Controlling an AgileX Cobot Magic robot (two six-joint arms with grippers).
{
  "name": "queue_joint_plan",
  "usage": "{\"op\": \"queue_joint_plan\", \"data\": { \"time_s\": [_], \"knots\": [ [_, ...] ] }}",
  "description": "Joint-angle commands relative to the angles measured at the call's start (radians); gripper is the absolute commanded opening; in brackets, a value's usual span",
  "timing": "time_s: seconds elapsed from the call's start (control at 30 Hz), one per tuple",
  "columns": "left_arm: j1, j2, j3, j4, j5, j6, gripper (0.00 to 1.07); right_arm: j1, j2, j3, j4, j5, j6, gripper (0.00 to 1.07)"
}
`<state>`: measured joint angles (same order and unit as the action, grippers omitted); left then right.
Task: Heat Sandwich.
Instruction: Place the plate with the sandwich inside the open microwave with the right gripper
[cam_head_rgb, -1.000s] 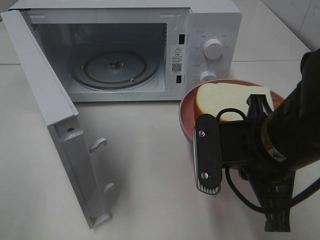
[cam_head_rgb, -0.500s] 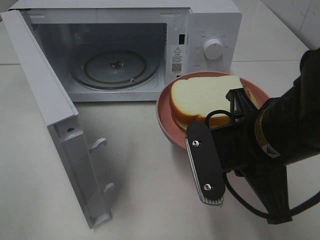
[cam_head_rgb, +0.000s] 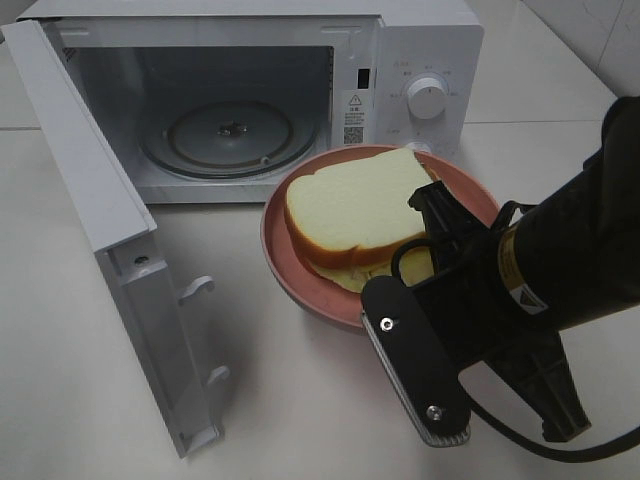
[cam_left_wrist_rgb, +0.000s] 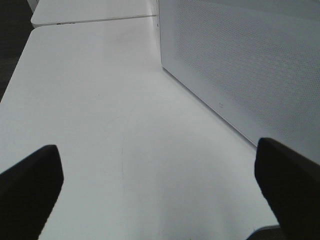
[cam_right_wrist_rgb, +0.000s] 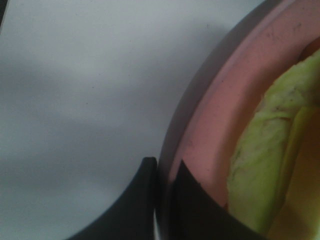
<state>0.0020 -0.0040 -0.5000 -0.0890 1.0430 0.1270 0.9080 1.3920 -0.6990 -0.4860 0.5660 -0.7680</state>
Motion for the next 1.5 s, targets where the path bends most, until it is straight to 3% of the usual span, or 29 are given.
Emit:
{"op": "queue_joint_plan", "data": {
  "time_s": [0.03,0.3,0.43,1.1,1.5],
  "knots": [
    [0.004,-0.027,0.003,0.0,-0.013,-0.006,1.01,-0.041,-0.007,0.0,0.054,-0.046,-0.126,0.0],
    [0.004,-0.027,0.003,0.0,-0.013,-0.006,1.01,-0.12,-0.007,0.0,0.193,-0.092,-0.403,0.0],
    [0.004,-0.027,0.003,0.0,-0.013,-0.006,1.01,-0.177,-0.007,0.0,0.363,-0.085,-0.653,0.0],
    [0.004,-0.027,0.003,0.0,-0.013,-0.006,1.01,-0.187,0.013,-0.003,0.366,-0.125,-0.673,0.0],
    [0.004,-0.027,0.003,0.0,-0.013,-0.006,1.01,-0.184,0.144,-0.124,0.39,-0.143,-0.674,0.0]
  ]
}}
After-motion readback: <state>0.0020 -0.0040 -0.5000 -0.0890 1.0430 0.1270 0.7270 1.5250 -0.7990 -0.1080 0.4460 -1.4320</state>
